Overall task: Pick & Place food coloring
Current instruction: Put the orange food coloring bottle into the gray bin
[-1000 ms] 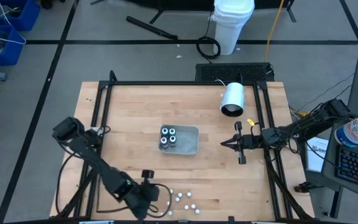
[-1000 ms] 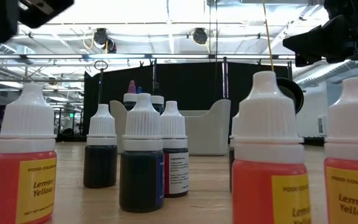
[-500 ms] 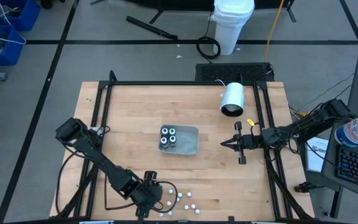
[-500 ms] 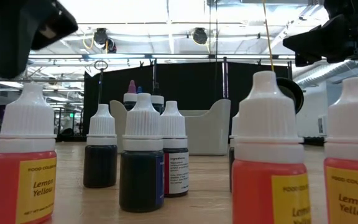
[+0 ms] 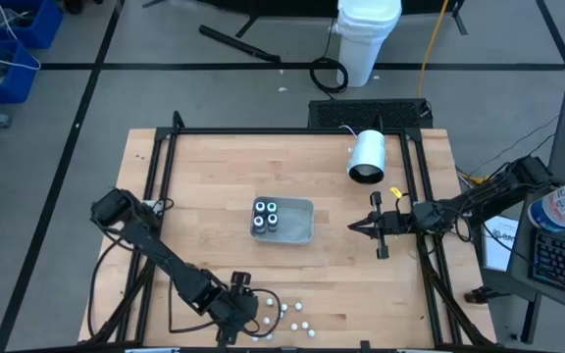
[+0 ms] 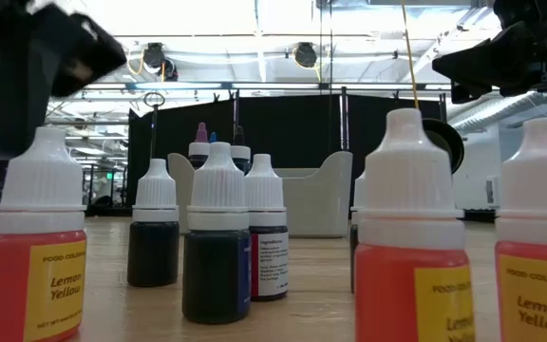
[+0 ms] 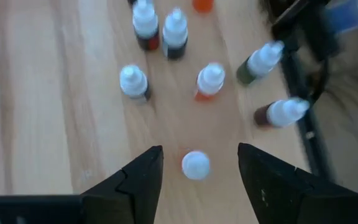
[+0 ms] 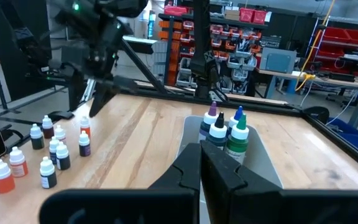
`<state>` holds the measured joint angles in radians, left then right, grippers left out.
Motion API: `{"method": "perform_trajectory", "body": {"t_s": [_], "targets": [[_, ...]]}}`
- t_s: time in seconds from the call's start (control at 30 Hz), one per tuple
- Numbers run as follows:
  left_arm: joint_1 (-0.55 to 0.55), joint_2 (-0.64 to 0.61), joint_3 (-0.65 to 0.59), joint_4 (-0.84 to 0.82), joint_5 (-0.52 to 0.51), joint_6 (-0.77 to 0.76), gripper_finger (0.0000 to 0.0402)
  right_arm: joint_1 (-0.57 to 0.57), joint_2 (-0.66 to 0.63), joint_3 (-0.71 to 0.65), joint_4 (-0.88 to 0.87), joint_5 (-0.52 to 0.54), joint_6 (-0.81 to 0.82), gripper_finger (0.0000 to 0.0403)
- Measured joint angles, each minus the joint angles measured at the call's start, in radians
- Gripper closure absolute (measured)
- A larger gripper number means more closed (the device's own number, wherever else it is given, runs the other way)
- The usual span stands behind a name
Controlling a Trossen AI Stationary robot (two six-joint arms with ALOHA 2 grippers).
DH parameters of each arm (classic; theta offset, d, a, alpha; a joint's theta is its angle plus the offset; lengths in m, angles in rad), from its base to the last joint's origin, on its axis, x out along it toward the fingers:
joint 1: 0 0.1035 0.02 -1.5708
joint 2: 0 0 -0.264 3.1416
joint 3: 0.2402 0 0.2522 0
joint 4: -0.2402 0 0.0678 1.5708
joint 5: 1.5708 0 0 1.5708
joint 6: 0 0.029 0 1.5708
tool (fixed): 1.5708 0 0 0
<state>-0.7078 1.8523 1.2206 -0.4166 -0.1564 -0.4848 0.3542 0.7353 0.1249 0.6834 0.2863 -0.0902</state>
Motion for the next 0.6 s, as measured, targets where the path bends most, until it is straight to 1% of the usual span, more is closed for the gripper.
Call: {"method": "perform_trajectory", "body": {"t_s": [0.13,0.3,0.6], "targets": [[0.003,0.042,0.005,0.015,0.03,0.03,0.0192,0.0,0.0,0.0,-0.004,0.0,0.028,0.0403],[0.007,0.035,0.006,0.023,0.026,0.039,0.0192,0.0,0.0,0.0,-0.007,0.0,0.03,0.0403],[0.007,0.049,0.006,-0.003,0.059,0.034,0.0192,0.0,0.0,0.0,-0.007,0.0,0.028,0.0403]]}}
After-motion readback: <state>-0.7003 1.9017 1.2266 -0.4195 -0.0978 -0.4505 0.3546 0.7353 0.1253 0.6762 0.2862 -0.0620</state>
